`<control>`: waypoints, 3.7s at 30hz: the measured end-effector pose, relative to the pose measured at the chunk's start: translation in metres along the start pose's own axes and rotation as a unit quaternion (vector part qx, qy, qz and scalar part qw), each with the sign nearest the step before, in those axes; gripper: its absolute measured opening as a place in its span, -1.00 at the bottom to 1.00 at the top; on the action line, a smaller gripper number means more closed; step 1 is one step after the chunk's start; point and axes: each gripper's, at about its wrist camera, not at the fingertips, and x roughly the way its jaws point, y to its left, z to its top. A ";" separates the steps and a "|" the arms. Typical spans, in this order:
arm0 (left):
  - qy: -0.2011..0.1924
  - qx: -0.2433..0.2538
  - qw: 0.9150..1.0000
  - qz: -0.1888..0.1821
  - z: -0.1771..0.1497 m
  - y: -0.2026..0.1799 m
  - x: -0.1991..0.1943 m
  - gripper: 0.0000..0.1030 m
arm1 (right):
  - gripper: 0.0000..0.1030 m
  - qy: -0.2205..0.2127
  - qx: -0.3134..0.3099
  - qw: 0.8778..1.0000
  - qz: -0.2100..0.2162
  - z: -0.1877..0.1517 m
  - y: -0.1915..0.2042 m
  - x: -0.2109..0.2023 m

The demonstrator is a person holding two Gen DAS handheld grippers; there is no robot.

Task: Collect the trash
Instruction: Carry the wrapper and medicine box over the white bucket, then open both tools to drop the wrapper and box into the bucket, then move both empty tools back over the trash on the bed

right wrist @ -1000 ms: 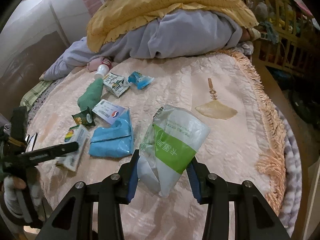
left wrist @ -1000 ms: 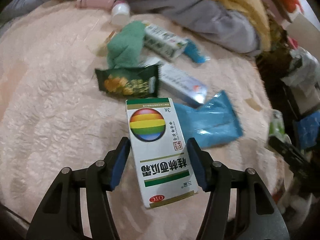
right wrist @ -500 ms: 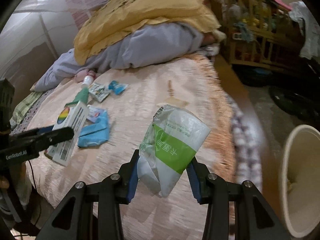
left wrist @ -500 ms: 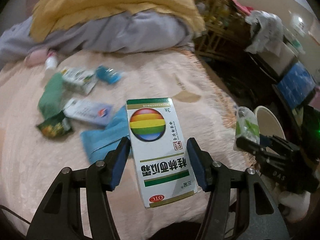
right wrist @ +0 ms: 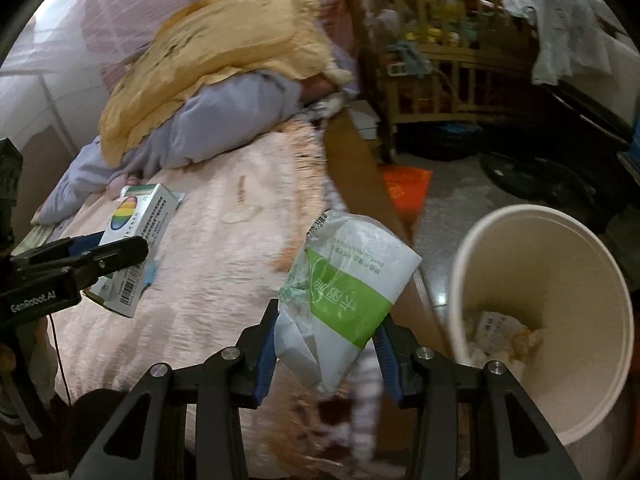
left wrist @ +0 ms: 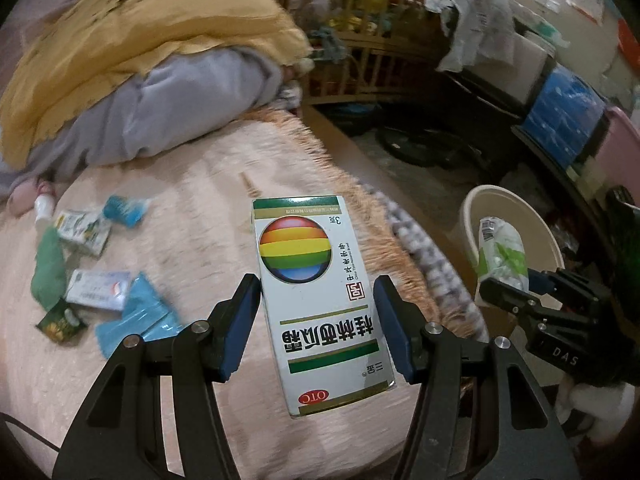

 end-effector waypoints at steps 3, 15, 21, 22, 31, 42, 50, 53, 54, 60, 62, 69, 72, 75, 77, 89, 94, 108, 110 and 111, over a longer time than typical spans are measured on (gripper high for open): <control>0.000 0.014 1.000 -0.007 0.007 -0.017 0.006 0.11 | -0.18 -0.004 0.013 1.000 -0.015 -0.004 -0.020 -0.009; 0.024 0.042 0.994 -0.098 0.036 -0.094 0.040 0.11 | -0.18 -0.005 0.069 0.995 -0.076 -0.019 -0.102 -0.031; 0.039 0.058 0.988 -0.136 0.046 -0.138 0.060 0.11 | -0.18 0.010 0.113 0.987 -0.112 -0.025 -0.153 -0.028; 0.044 0.058 0.987 -0.143 0.047 -0.145 0.065 0.11 | -0.12 0.014 0.121 0.986 -0.114 -0.026 -0.160 -0.025; 0.064 0.065 0.980 -0.179 0.049 -0.185 0.093 0.13 | 0.51 -0.010 0.177 0.975 -0.132 -0.037 -0.201 -0.018; 0.070 0.054 0.973 -0.212 0.052 -0.201 0.109 0.33 | 0.51 -0.036 0.207 0.967 -0.145 -0.042 -0.214 -0.033; 0.061 0.057 0.981 -0.175 0.047 -0.176 0.097 0.34 | 0.52 -0.030 0.201 0.969 -0.138 -0.044 -0.210 -0.031; 0.046 0.064 0.987 -0.144 0.042 -0.159 0.087 0.34 | 0.52 -0.030 0.186 0.973 -0.135 -0.042 -0.200 -0.028; 0.040 0.067 0.989 -0.129 0.041 -0.152 0.083 0.34 | 0.52 -0.030 0.180 0.974 -0.134 -0.041 -0.197 -0.027; 0.017 0.055 0.995 -0.085 0.031 -0.112 0.065 0.34 | 0.51 -0.031 0.132 0.982 -0.130 -0.031 -0.160 -0.020; 0.009 0.046 0.996 -0.070 0.028 -0.097 0.058 0.34 | 0.51 -0.035 0.120 0.984 -0.129 -0.028 -0.144 -0.020; -0.016 0.013 0.999 -0.028 0.017 -0.048 0.035 0.34 | 0.51 -0.042 0.070 0.991 -0.110 -0.014 -0.084 -0.015; -0.028 0.000 1.000 -0.013 0.013 -0.030 0.025 0.34 | 0.52 -0.043 0.056 0.993 -0.093 -0.007 -0.056 -0.011; -0.035 -0.017 0.999 0.008 0.007 -0.008 0.016 0.34 | 0.52 -0.037 0.051 0.996 -0.059 -0.001 -0.032 -0.004; -0.035 -0.028 0.999 0.017 0.002 0.008 0.010 0.34 | 0.52 -0.037 0.033 0.998 -0.048 0.003 -0.011 0.001; -0.029 -0.085 0.992 0.088 -0.040 0.108 -0.022 0.34 | 0.52 0.005 -0.063 0.998 0.019 0.011 0.099 0.049; -0.022 -0.124 0.985 0.116 -0.060 0.158 -0.029 0.34 | 0.55 0.027 -0.092 0.995 0.041 0.015 0.130 0.072; -0.013 -0.220 0.960 0.174 -0.094 0.277 -0.030 0.34 | 0.61 0.070 -0.137 0.984 0.084 0.040 0.198 0.132; -0.020 -0.238 0.954 0.179 -0.095 0.295 -0.028 0.34 | 0.61 0.074 -0.140 0.984 0.086 0.041 0.203 0.138; -0.023 -0.245 0.952 0.182 -0.095 0.303 -0.027 0.34 | 0.61 0.076 -0.143 0.983 0.085 0.041 0.206 0.140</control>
